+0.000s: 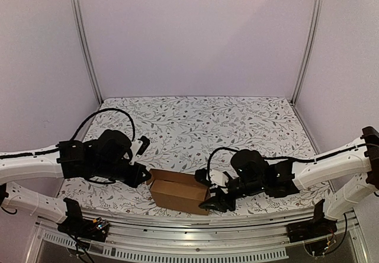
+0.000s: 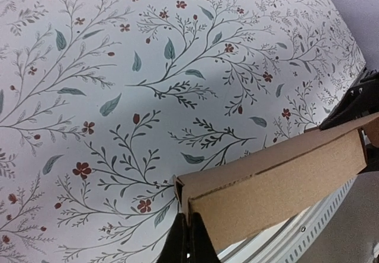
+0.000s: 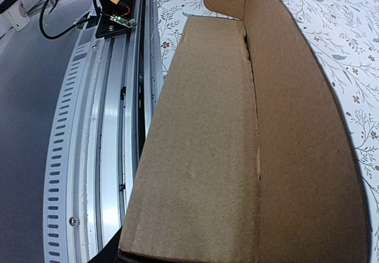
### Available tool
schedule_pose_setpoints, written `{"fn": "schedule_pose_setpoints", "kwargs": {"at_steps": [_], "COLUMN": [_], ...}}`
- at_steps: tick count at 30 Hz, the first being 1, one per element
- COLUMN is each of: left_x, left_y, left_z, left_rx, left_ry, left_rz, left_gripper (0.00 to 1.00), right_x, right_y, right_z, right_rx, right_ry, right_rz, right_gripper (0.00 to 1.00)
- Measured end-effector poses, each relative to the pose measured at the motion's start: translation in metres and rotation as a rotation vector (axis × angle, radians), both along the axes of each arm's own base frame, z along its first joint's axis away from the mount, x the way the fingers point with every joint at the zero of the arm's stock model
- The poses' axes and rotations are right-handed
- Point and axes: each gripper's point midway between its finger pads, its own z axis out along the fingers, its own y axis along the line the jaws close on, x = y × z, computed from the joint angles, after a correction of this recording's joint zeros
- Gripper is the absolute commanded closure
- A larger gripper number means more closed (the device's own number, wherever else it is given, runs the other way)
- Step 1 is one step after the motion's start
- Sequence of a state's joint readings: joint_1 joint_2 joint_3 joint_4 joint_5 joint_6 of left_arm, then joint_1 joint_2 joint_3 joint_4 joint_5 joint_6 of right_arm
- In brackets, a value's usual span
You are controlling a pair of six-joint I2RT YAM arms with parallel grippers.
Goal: Fold the paper box
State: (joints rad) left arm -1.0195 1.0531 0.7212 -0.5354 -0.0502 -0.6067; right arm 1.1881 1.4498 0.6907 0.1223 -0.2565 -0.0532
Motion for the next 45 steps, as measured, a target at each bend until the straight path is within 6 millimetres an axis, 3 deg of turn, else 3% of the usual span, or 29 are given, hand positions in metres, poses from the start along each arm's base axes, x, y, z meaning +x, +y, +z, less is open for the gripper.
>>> {"fn": "schedule_pose_setpoints", "kwargs": {"at_steps": [18, 30, 45], "left_x": [0.015, 0.022, 0.011], "left_y": [-0.005, -0.010, -0.011], "left_z": [-0.008, -0.010, -0.027], "left_rx": [0.021, 0.046, 0.146], "left_ry": [-0.062, -0.123, -0.160], "left_rz": [0.052, 0.074, 0.077], "left_gripper": [1.00, 1.00, 1.00], "right_x": [0.018, 0.024, 0.026], "right_y": [0.005, 0.003, 0.000], "right_z": [-0.029, -0.035, -0.036], "right_rx": [0.042, 0.062, 0.064], "right_ry": [-0.164, -0.200, -0.197], "right_rz": [-0.090, -0.132, -0.156], "right_gripper": [0.72, 0.70, 0.56]}}
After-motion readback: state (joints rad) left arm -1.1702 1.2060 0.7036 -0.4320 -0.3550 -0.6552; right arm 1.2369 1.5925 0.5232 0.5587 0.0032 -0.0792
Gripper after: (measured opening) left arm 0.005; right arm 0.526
